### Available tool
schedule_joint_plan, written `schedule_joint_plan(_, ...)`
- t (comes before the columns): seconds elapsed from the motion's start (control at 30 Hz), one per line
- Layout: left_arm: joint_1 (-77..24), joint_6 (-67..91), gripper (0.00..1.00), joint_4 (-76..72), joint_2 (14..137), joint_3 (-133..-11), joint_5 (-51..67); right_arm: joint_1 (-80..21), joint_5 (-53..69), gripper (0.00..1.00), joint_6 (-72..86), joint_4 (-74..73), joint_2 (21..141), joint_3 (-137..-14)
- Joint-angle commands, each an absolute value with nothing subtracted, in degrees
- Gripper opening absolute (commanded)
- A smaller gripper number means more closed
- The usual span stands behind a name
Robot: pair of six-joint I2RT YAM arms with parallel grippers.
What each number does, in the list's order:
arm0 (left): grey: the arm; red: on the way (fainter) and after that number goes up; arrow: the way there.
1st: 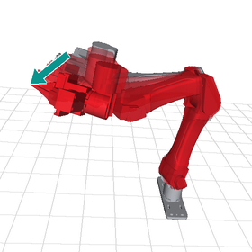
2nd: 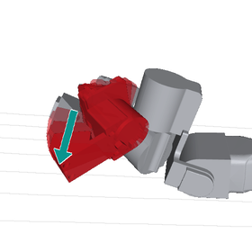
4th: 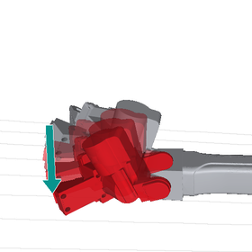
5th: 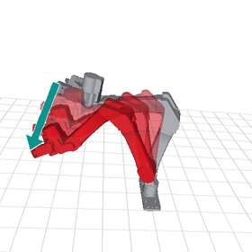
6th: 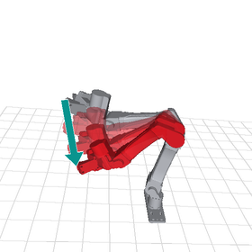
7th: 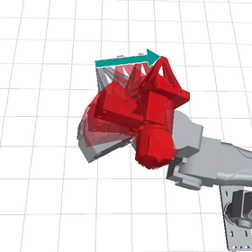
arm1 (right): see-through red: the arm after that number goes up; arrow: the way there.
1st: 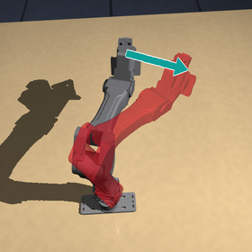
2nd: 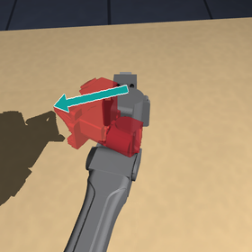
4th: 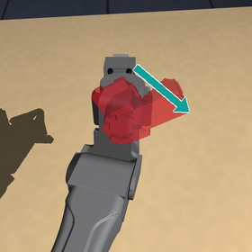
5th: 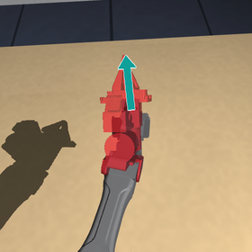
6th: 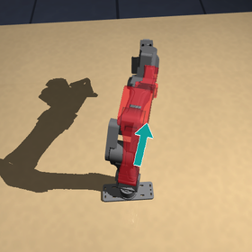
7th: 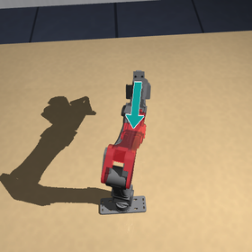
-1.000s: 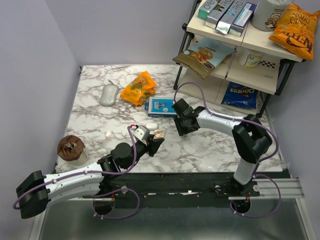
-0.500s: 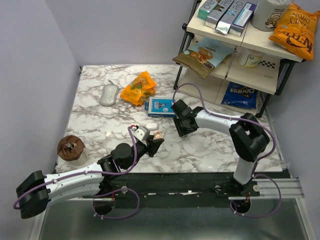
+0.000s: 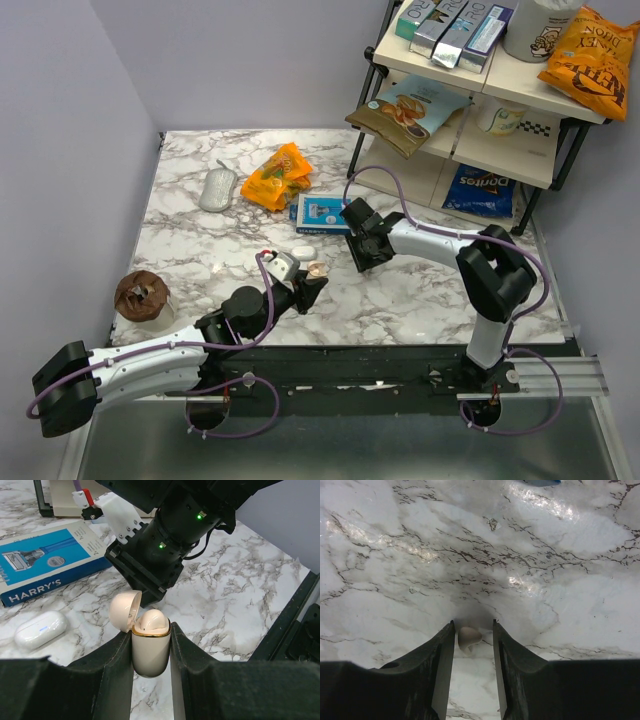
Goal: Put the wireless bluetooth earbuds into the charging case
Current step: Pick up the earbud from the center of the board.
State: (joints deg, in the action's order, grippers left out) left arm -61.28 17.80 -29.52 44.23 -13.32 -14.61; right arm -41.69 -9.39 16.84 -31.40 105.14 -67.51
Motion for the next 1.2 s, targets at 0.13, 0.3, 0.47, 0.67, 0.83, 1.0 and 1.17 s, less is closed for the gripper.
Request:
schedule_joint_plan(0.13, -61.6, 17.5, 0.0, -30.6, 43.3, -12.7, -15.9, -42.2, -7.6, 0.31, 17.1, -30.2, 106.6, -66.4)
schedule_joint_plan(0.3, -61.6, 17.6, 0.0, -30.7, 43.5, -12.8, -15.9, -42.1, -7.9, 0.21, 17.8, -29.4, 105.6, -65.1)
schedule_joint_plan(0.47, -61.7, 17.5, 0.0, -30.5, 43.5, -13.1, -16.0, -42.2, -9.3, 0.12, 19.1, -27.9, 100.2, -63.3)
schedule_joint_plan(0.67, -61.6, 17.2, 0.0, -31.1, 42.7, -13.0, -17.1, -42.2, -10.5, 0.04, 22.5, -24.2, 91.0, -60.9)
schedule_joint_plan(0.83, -61.5, 15.6, 0.0, -36.6, 43.2, -12.1, -18.8, -42.0, -10.5, 0.01, 25.3, -18.7, 80.5, -58.2)
schedule_joint_plan(1.0, -59.6, 13.5, 0.0, -45.6, 44.9, -11.0, -16.2, -42.1, -8.7, 0.01, 25.0, -15.0, 70.8, -56.7)
schedule_joint_plan(1.17, -49.3, 16.9, 0.0, -57.0, 50.6, -11.1, -2.5, -42.1, -3.6, 0.01, 21.5, -8.4, 59.8, -53.4)
